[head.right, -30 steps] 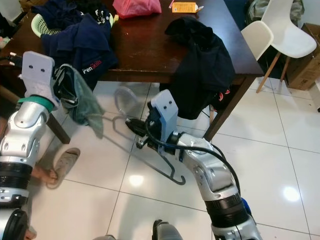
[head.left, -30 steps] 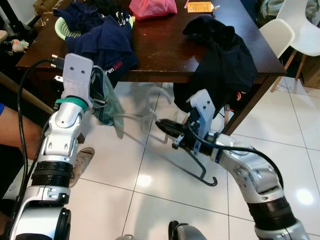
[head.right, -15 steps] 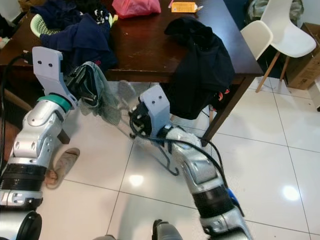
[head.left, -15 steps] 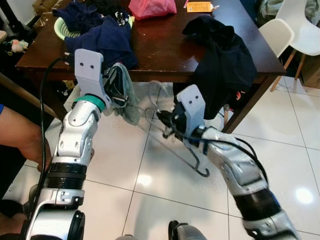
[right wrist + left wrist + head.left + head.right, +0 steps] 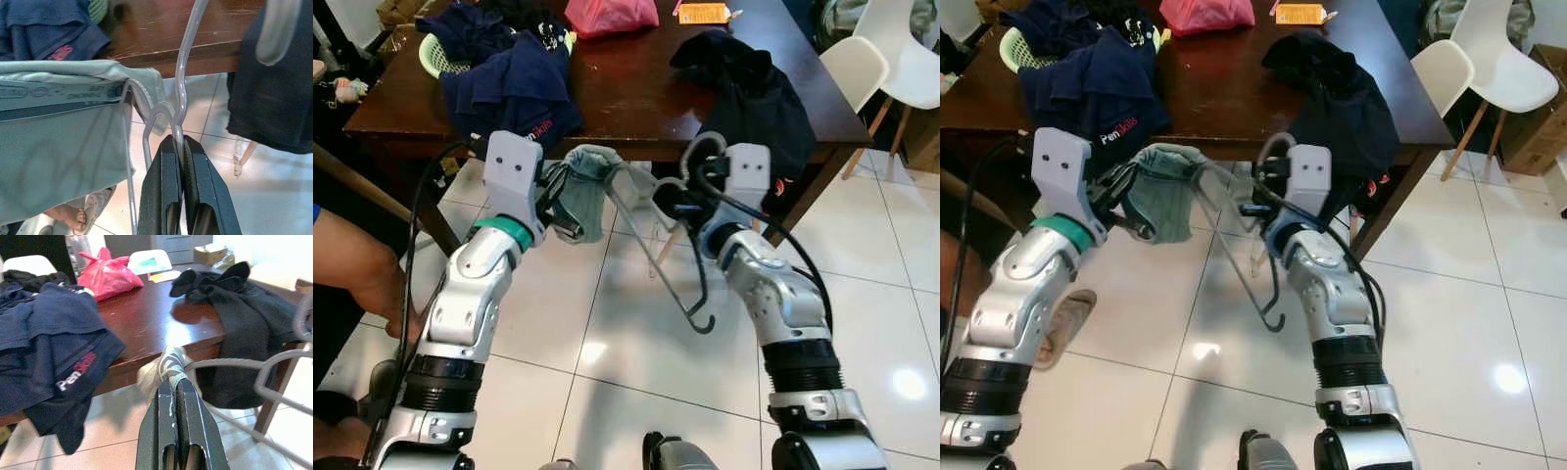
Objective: Hang hanger
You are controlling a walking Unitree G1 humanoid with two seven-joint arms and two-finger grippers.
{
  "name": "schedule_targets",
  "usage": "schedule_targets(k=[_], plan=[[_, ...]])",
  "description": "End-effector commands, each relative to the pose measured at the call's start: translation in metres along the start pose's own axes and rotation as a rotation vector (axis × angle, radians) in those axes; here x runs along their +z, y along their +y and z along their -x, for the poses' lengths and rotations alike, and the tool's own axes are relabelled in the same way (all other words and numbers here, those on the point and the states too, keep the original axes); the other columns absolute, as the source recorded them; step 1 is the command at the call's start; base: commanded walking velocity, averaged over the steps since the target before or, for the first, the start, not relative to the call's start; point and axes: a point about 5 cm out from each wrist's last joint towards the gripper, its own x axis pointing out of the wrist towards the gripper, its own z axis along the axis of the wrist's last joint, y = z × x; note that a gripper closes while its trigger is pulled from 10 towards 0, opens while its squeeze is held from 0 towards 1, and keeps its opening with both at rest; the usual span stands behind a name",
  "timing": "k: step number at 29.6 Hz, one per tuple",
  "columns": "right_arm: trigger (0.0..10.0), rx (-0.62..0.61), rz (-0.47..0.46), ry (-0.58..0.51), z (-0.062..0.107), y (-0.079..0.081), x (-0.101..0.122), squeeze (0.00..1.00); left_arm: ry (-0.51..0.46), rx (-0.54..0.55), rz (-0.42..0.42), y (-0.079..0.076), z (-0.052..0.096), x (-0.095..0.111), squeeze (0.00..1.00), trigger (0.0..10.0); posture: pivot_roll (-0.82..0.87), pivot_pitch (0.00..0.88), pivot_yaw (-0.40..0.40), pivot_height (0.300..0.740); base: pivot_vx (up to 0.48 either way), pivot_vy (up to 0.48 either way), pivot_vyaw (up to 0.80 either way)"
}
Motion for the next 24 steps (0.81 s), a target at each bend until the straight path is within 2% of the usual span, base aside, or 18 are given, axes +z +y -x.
schedule_targets(k=[1,2,3,6,12,14,18,20,24], plan=[[10.0,-0.085,-0.078,0.037,0.001,-0.018,-0.008,0.0,0.011,0.024,-0.051,0.007,0.007,-0.003,0.0,10.0,0.01,0.082,0.017,0.74,0.0,0.0,0.0],[10.0,-0.085,-0.078,0.037,0.001,-0.018,-0.008,0.0,0.011,0.024,-0.051,0.007,0.007,-0.003,0.0,10.0,0.01,0.082,0.017,0.74,0.0,0.0,0.0],[10.0,-0.108,-0.118,0.047,0.002,-0.023,-0.01,0.0,0.025,0.022,-0.081,0.009,0.009,-0.006,0.0,10.0,0.01,0.082,0.017,0.74,0.0,0.0,0.0],[10.0,-0.207,-0.203,0.018,0.006,-0.041,-0.005,0.0,0.102,-0.008,-0.17,0.005,0.023,-0.032,0.0,10.0,0.0,0.082,0.018,0.74,0.0,0.0,0.0],[10.0,-0.225,-0.282,-0.029,0.006,-0.047,0.007,0.0,0.166,-0.04,-0.235,0.0,0.031,-0.049,0.0,10.0,0.0,0.078,0.018,0.74,0.0,0.0,0.0],[10.0,-0.2,-0.324,-0.069,0.006,-0.046,0.018,0.0,0.2,-0.03,-0.251,0.003,0.033,-0.057,0.0,10.0,0.0,0.079,0.018,0.74,0.0,0.0,0.0],[10.0,-0.123,-0.374,-0.102,0.006,-0.038,0.03,0.0,0.203,0.013,-0.261,0.009,0.028,-0.057,0.0,10.0,0.0,0.08,0.017,0.74,0.0,0.0,0.0],[10.0,-0.123,-0.374,-0.102,0.006,-0.038,0.03,0.0,0.203,0.013,-0.261,0.009,0.028,-0.057,0.0,10.0,0.0,0.08,0.017,0.74,0.0,0.0,0.0],[10.0,-0.027,-0.443,-0.108,0.006,-0.023,0.038,0.0,0.187,0.1,-0.29,0.017,0.016,-0.054,0.0,10.0,0.0,0.084,0.019,0.74,0.0,0.0,0.0]])
